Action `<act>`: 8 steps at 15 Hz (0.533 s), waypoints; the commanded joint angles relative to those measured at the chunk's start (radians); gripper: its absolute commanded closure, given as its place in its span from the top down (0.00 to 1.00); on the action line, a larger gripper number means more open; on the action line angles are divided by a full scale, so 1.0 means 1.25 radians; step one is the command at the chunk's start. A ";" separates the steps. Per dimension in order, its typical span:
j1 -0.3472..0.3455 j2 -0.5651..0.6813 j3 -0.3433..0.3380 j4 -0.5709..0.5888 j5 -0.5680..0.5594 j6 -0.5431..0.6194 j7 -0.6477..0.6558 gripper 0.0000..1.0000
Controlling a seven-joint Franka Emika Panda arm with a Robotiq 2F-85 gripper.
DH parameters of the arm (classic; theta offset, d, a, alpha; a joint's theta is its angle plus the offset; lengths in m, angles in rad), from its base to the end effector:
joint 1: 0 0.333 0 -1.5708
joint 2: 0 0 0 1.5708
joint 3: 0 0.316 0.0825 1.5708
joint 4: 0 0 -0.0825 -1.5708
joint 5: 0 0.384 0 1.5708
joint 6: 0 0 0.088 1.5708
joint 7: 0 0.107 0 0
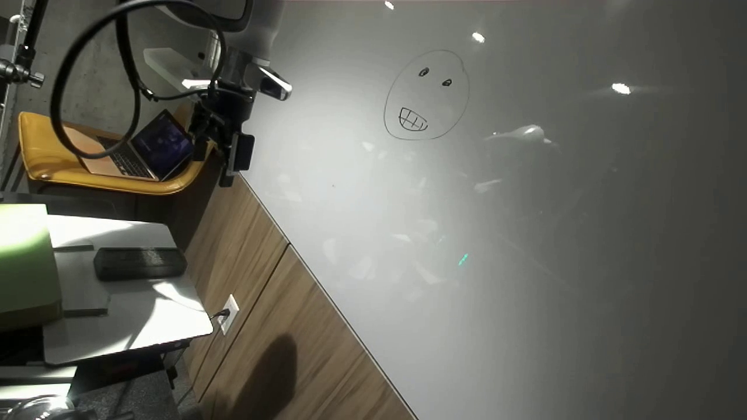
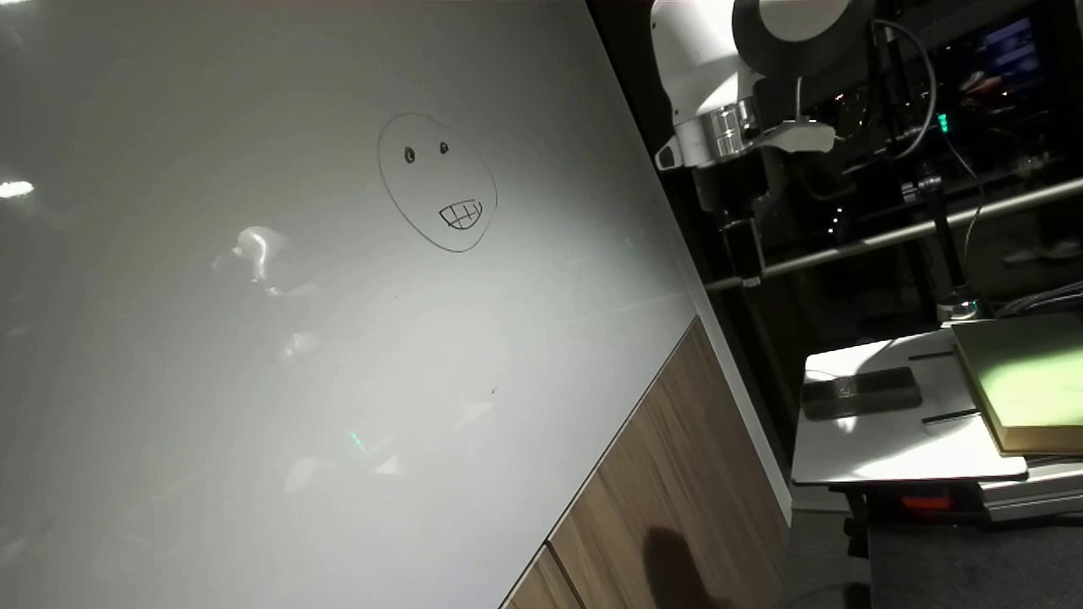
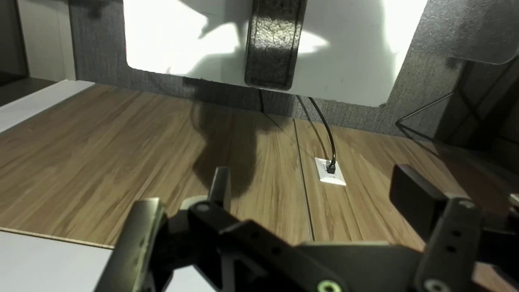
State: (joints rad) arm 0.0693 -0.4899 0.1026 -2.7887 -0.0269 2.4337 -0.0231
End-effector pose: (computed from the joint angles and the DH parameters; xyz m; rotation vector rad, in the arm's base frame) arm 0.3624 0.0598 0.3617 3.0605 0.3156 0.2104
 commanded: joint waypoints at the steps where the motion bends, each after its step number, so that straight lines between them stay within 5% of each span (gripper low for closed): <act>1: -0.019 0.079 -0.004 0.001 -0.025 0.060 0.020 1.00; 8: -0.063 0.197 -0.004 0.001 -0.089 0.085 0.079 1.00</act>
State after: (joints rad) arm 0.0079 -0.2732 0.1025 -2.7887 -0.0944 2.5368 0.0353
